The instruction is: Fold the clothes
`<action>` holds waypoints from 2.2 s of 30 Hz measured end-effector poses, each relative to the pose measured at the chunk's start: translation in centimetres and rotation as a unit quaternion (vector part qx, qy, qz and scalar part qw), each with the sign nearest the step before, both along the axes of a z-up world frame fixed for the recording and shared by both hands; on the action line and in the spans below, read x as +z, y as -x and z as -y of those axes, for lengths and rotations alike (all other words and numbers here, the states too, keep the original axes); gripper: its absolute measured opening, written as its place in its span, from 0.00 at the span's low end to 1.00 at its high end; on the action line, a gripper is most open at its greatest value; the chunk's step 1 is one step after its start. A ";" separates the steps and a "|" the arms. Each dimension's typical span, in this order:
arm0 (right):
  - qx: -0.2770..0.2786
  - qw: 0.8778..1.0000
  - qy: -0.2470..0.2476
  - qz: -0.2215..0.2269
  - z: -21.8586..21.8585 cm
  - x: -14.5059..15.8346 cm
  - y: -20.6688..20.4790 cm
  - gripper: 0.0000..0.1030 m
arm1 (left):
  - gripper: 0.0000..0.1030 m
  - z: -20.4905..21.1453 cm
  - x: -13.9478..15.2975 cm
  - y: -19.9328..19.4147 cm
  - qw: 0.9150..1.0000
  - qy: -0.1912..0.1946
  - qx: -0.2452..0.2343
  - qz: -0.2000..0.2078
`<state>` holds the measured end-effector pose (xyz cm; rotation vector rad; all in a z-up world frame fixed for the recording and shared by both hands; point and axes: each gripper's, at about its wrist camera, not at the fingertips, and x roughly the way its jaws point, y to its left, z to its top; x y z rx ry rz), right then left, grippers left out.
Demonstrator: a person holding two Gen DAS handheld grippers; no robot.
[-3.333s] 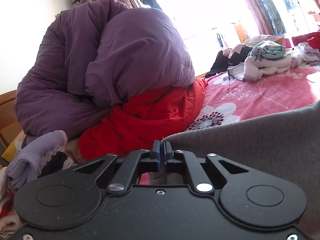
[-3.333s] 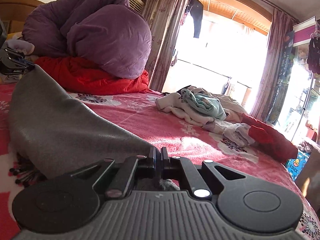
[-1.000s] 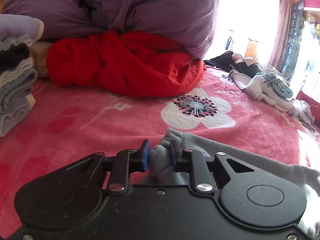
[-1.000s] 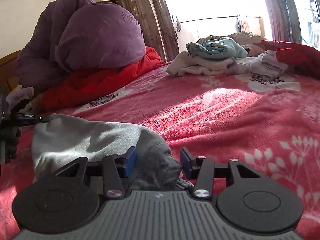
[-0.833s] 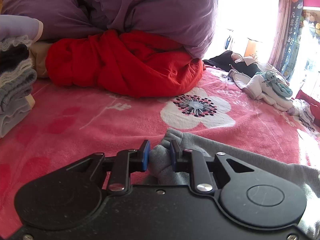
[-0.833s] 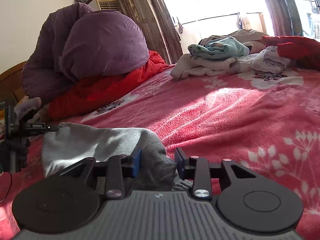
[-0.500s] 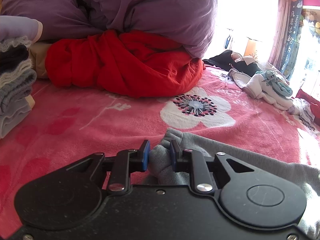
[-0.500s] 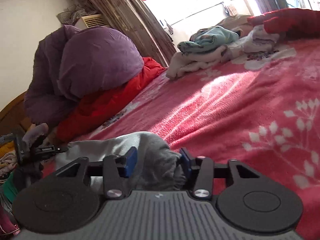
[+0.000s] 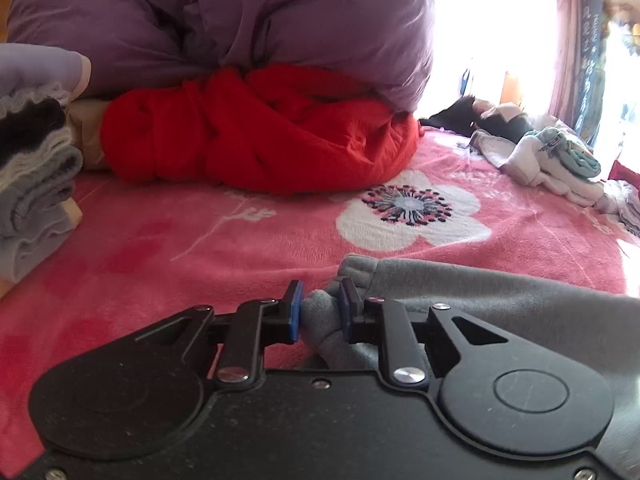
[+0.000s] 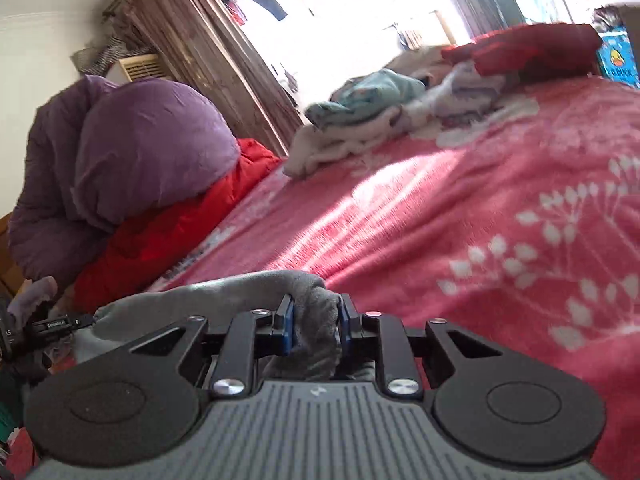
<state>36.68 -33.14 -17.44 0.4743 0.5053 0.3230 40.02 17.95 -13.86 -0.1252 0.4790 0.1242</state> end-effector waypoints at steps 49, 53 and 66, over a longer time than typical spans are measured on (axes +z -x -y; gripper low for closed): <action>0.078 0.966 0.238 0.061 -12.1 3.7 0.5 0.48 | 0.37 4.3 0.0 0.2 0.998 -0.035 -0.053 -0.004; 0.071 0.973 0.219 -0.003 -10.5 1.9 -1.5 0.48 | 0.39 4.9 -1.4 -0.6 0.994 -0.085 -0.065 -0.017; 0.065 0.975 0.209 0.030 -10.3 2.7 -0.9 0.55 | 0.42 2.1 2.1 2.1 0.999 0.011 -0.012 0.042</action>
